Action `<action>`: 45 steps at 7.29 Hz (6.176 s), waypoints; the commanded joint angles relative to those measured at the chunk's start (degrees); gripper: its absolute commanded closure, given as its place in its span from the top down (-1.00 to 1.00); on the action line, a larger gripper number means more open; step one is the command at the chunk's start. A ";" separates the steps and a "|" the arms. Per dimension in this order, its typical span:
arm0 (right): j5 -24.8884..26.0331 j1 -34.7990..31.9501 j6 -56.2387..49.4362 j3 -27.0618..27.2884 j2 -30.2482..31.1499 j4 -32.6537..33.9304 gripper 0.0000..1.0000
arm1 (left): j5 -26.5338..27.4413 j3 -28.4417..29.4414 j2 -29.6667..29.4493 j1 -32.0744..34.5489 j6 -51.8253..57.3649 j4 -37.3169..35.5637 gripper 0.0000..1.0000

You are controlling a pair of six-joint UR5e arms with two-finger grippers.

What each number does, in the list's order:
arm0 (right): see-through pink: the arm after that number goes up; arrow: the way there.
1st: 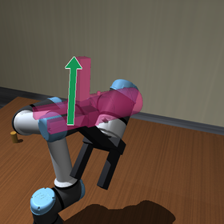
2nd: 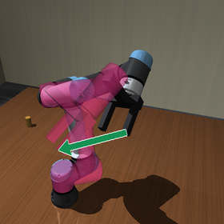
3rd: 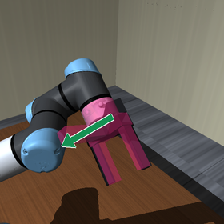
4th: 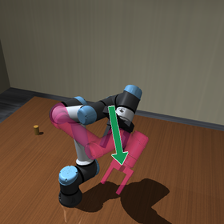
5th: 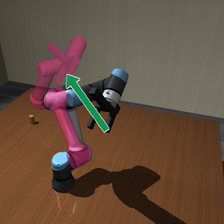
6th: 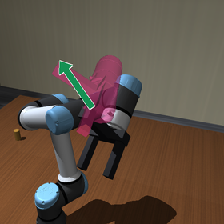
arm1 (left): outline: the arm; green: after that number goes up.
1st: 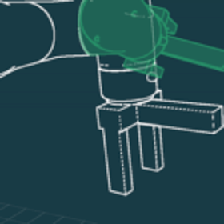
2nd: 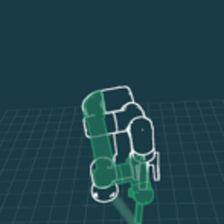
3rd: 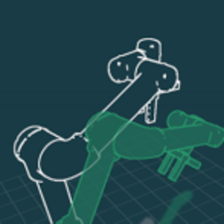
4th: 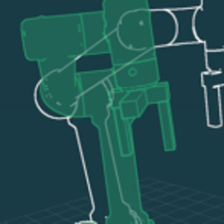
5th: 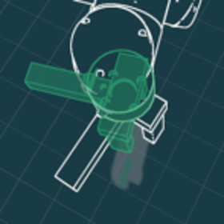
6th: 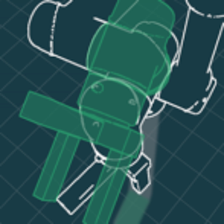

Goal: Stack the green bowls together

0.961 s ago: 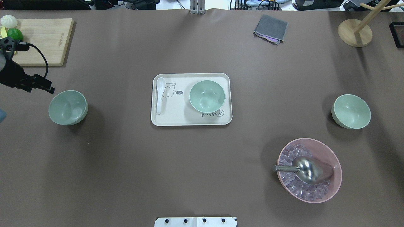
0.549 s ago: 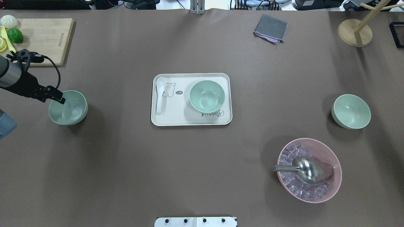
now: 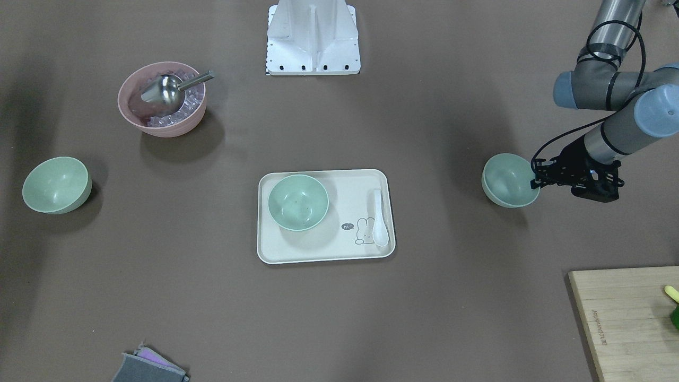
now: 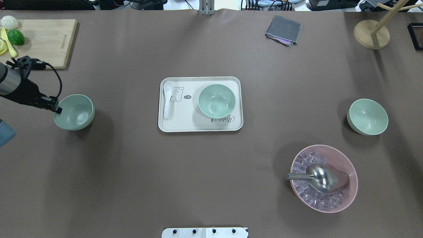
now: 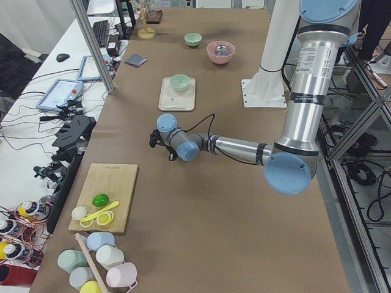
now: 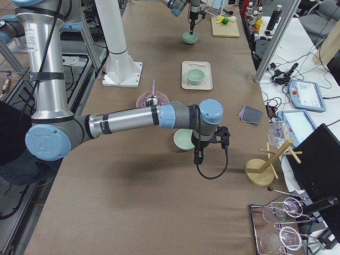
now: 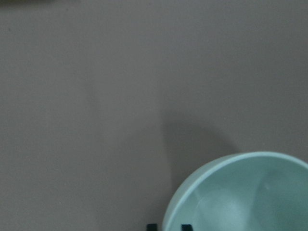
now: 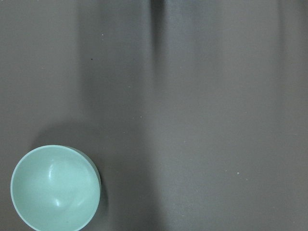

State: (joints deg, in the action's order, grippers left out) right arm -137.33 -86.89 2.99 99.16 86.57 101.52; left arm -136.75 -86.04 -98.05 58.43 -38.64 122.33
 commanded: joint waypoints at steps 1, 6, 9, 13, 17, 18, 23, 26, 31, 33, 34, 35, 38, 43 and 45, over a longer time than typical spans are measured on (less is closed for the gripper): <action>-1.35 0.58 0.00 0.07 -0.52 0.00 1.00 | -8.58 -0.70 -1.95 6.40 0.05 -6.53 -1.00; -0.07 13.73 5.01 0.16 -0.62 -8.08 1.00 | -10.47 -3.96 -18.64 7.41 -15.80 -21.43 -1.00; 3.21 18.94 5.10 -4.30 -0.78 -9.39 0.98 | -9.25 -3.34 -22.53 4.34 -20.69 -21.52 -1.00; 2.95 22.37 9.55 -14.95 -0.96 -23.80 0.32 | -8.36 -3.87 -22.54 4.24 -20.69 -21.52 -1.00; 2.42 22.47 10.72 -13.38 -1.67 -23.91 -1.00 | -8.36 -4.22 -22.27 4.24 -20.69 -21.52 -1.00; 1.38 22.38 10.72 -13.20 -1.84 -23.91 -1.00 | -8.27 -4.22 -22.27 4.24 -20.69 -21.52 -1.00; -10.56 16.42 11.60 -11.97 -4.83 -23.12 -1.00 | -1.59 -2.91 -29.12 -6.47 -31.05 -19.77 -1.00; -12.87 15.00 14.67 -11.18 -6.93 -23.12 -1.00 | 6.89 7.95 -36.91 -13.13 -44.46 -3.81 -1.00; -13.22 15.00 18.70 -9.08 -7.29 -23.20 -1.00 | 10.63 10.19 -38.88 -18.43 -46.70 -3.06 -1.00; -13.22 15.00 20.74 -7.84 -7.21 -23.20 -1.00 | 11.85 10.28 -39.23 -19.66 -46.70 -2.62 -1.00; -13.14 15.00 20.74 -7.92 -7.21 -23.20 -1.00 | 11.94 11.59 -39.24 -19.93 -46.70 -0.44 -1.00; -13.14 15.26 20.83 -7.84 -7.29 -23.20 -1.00 | 11.94 12.56 -39.24 -20.02 -46.70 1.49 -1.00; -13.22 15.35 22.49 -6.70 -7.29 -23.29 -1.00 | 11.86 12.39 -39.15 -19.75 -46.62 2.39 -1.00; -13.13 16.93 24.26 -4.94 -8.60 -23.29 -1.00 | 14.23 11.95 -38.53 -18.44 -46.61 3.18 0.97; -13.23 19.98 32.65 -3.81 -13.77 -23.56 -1.00 | 10.92 9.77 -36.53 -13.54 -46.09 2.30 0.97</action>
State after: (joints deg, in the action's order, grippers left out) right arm -150.62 -69.21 30.59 94.48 75.95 78.07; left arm -123.61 -74.93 -136.07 42.06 -85.14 124.85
